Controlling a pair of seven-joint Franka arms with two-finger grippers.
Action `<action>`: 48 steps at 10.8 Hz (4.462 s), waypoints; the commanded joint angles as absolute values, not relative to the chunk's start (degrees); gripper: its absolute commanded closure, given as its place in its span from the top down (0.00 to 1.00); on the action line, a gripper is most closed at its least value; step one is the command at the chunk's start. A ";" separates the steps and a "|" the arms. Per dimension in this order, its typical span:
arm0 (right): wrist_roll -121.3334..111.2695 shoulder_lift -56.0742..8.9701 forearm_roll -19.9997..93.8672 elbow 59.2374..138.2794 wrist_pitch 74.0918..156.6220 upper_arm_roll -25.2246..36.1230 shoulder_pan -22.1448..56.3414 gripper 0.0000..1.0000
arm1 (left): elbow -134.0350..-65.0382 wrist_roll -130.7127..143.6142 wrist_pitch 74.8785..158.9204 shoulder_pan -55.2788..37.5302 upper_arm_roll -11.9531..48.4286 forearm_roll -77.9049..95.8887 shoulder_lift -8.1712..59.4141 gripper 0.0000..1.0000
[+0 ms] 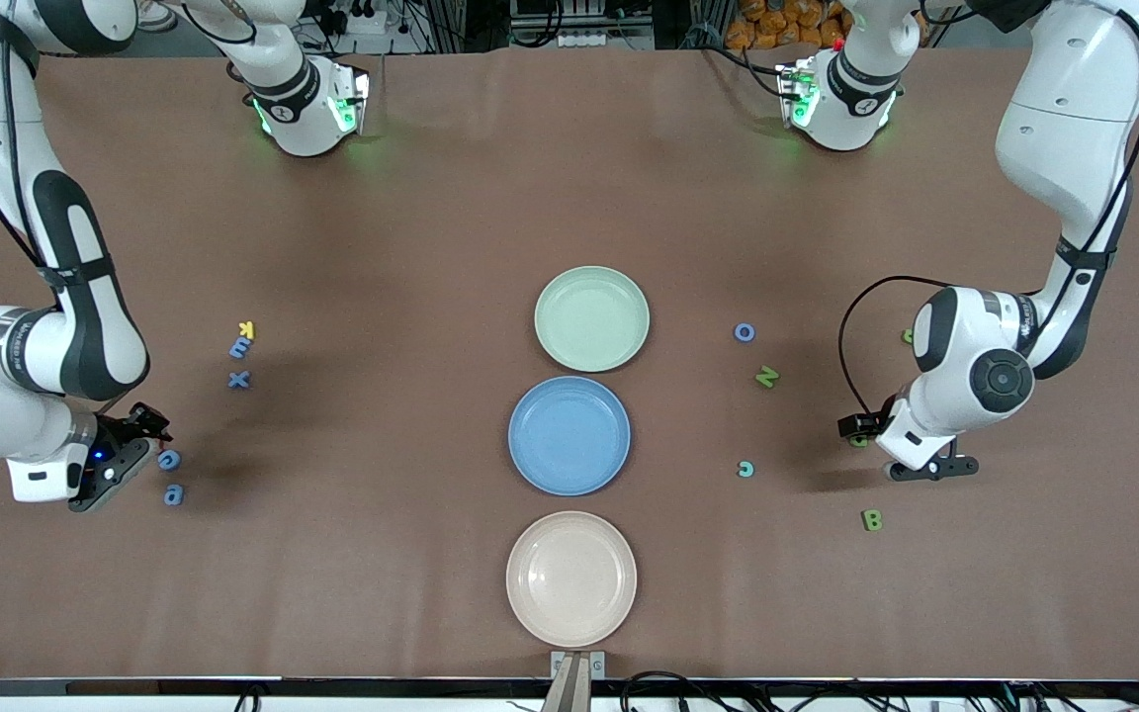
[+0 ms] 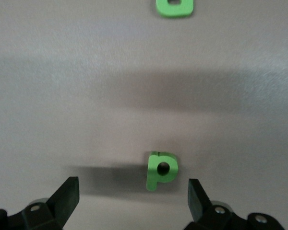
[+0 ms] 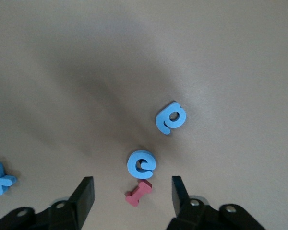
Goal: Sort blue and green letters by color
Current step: 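Close the right gripper on blue c while the left gripper grasps green p, then carry blue c toward the blue plate while the left gripper carries p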
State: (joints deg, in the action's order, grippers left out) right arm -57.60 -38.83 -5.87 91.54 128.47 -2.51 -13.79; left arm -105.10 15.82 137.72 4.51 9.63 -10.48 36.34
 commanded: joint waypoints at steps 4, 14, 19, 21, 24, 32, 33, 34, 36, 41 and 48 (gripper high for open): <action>-61.70 -38.93 -5.71 95.18 134.82 -3.52 -16.25 0.67 | -106.96 18.72 138.87 4.57 9.84 -13.18 35.33 1.00; -65.82 -39.37 -5.19 98.52 140.00 -5.98 -19.25 0.69 | -104.86 18.28 139.13 4.48 9.93 -13.27 37.26 1.00; -65.92 -40.25 -5.19 98.52 141.85 -6.06 -19.69 0.69 | -104.41 18.28 139.13 4.39 9.93 -13.27 37.97 1.00; -66.00 -40.61 -5.10 98.44 142.56 -6.15 -19.69 0.69 | -104.41 18.28 139.13 4.31 9.93 -13.27 38.14 1.00; -66.18 -41.57 -3.69 98.44 144.31 -6.15 -19.69 0.69 | -103.71 18.28 139.13 4.31 9.93 -13.27 38.58 1.00; -65.74 -41.92 -3.34 98.44 144.49 -6.15 -19.86 0.14 | -102.83 17.75 139.13 3.87 9.93 -13.36 38.76 0.00; -65.48 -41.84 -2.38 98.35 143.71 -6.59 -19.86 0.06 | -102.83 17.93 139.22 3.87 9.93 -13.36 38.76 0.00; -65.30 -41.23 -1.07 98.26 141.44 -8.33 -20.47 0.00 | -102.22 17.93 139.22 3.87 10.02 -13.45 38.59 0.00; -60.76 -39.21 1.05 96.78 134.94 -11.32 -20.83 0.00 | -100.55 18.46 139.13 3.78 10.63 -13.36 37.62 0.00; -35.56 -34.63 1.05 93.97 120.62 -18.88 -17.76 0.00 | -100.63 18.72 132.46 3.43 12.12 -12.31 31.30 0.00; 4.34 -34.63 0.36 92.29 118.38 -28.13 -7.06 0.00 | -101.77 36.27 128.15 2.29 25.12 -12.57 30.94 0.00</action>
